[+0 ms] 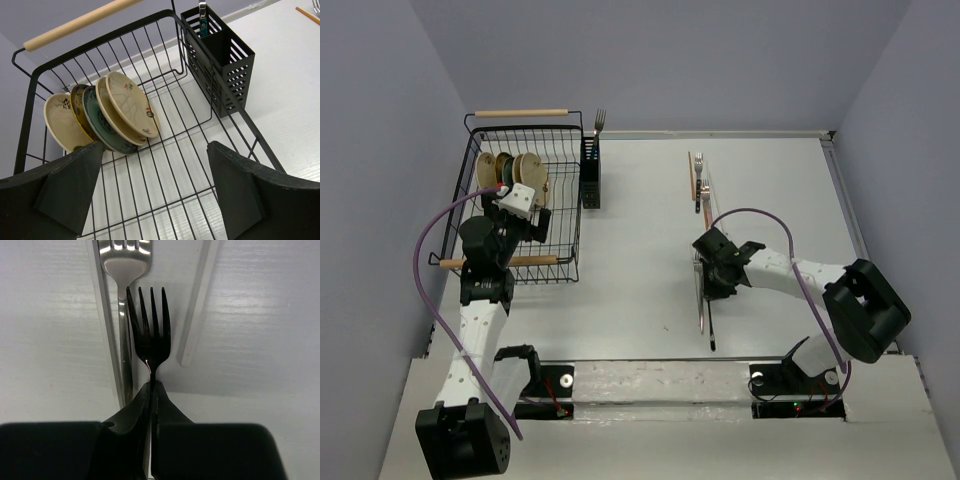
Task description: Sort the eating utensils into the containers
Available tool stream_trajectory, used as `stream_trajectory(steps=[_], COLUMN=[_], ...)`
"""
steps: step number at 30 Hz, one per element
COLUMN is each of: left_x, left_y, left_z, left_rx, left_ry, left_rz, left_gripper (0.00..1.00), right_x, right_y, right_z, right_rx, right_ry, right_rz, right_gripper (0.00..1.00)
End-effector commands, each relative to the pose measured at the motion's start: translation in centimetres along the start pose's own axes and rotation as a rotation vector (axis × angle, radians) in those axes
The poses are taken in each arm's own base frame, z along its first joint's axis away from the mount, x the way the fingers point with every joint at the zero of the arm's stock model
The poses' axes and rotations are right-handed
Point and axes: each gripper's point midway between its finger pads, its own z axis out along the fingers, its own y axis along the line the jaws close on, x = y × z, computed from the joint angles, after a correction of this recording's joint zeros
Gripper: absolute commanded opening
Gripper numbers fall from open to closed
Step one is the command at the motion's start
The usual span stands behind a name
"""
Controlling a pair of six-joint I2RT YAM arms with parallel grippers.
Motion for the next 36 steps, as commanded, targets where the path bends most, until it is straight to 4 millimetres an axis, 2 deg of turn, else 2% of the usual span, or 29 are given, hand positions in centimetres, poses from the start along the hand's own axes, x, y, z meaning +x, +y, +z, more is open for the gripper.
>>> stream_trajectory(steps=[1,7,11,14,15,16,17,18,21,22,24,25,28,29,31,32,33,35,36], left_x=[-1.3,-1.3,-1.2,-1.2,-1.1,-1.2,-1.1,-1.2,-1.2,-1.2,-1.4,-1.6,-1.8,-1.9,-1.9,-1.8,-2.0,-2.1,-2.3], left_y=[0.1,0.1,0.1,0.1,0.1,0.1,0.1,0.1,0.4,0.5,0.7,0.8,1.2,1.3,1.5,1.6,1.8,2.0,2.1], left_z=[0.0,0.0,0.1,0.3,0.3,0.3,0.3,0.4,0.4,0.5,0.5,0.6,0.6,0.6,0.7,0.7,0.8,0.9,1.0], left_rx=[0.000,0.000,0.001,0.003,0.002,0.003,0.003,0.002,-0.008,-0.010,-0.015,-0.019,-0.034,-0.037,-0.042,-0.047,-0.054,-0.057,-0.059], left_ry=[-0.059,-0.056,-0.055,-0.052,-0.051,-0.052,-0.049,-0.051,-0.047,-0.044,-0.044,-0.041,-0.034,-0.033,-0.029,-0.023,-0.023,-0.021,-0.021], left_rz=[0.026,0.026,0.027,0.023,0.022,0.023,0.022,0.022,0.022,0.021,0.023,0.022,0.027,0.027,0.032,0.031,0.033,0.033,0.032], left_gripper=[0.99,0.99,0.99,0.99,0.99,0.99,0.99,0.99,0.99,0.99,0.99,0.99,0.99,0.99,0.99,0.99,0.99,0.99,0.99], right_x=[-1.2,-4.5,-7.8,-11.4,-13.8,-15.0,-16.1,-18.6,-21.9,-24.2,-26.5,-28.7,-31.9,-33.8,-35.4,-36.2,-37.3,-38.7,-39.9], right_y=[-2.2,-1.7,-0.7,1.7,3.1,4.0,4.9,6.6,8.9,11.2,13.9,16.6,21.0,23.7,26.0,27.1,28.6,29.9,30.9], right_z=[-0.6,-4.0,-7.9,-11.5,-14.3,-15.9,-17.6,-21.3,-25.7,-28.0,-29.7,-30.8,-32.1,-32.0,-32.4,-35.3,-31.9,-31.4,-30.4], right_rx=[0.103,0.066,-0.020,-0.142,-0.204,-0.255,-0.290,-0.365,-0.408,-0.444,-0.489,-0.549,-0.639,-0.687,-0.741,-0.796,-0.800,-0.819,-0.826], right_ry=[-0.095,-0.258,-0.432,-0.612,-0.747,-0.810,-0.888,-1.039,-1.212,-1.286,-1.354,-1.407,-1.464,-1.486,-1.535,-1.607,-1.587,-1.618,-1.643], right_rz=[0.001,0.016,-0.008,-0.094,-0.141,-0.126,-0.199,-0.197,-0.278,-0.329,-0.396,-0.421,-0.470,-0.500,-0.519,-0.527,-0.535,-0.517,-0.509], right_gripper=[0.00,0.00,0.00,0.00,0.00,0.00,0.00,0.00,0.00,0.00,0.00,0.00,0.00,0.00,0.00,0.00,0.00,0.00,0.00])
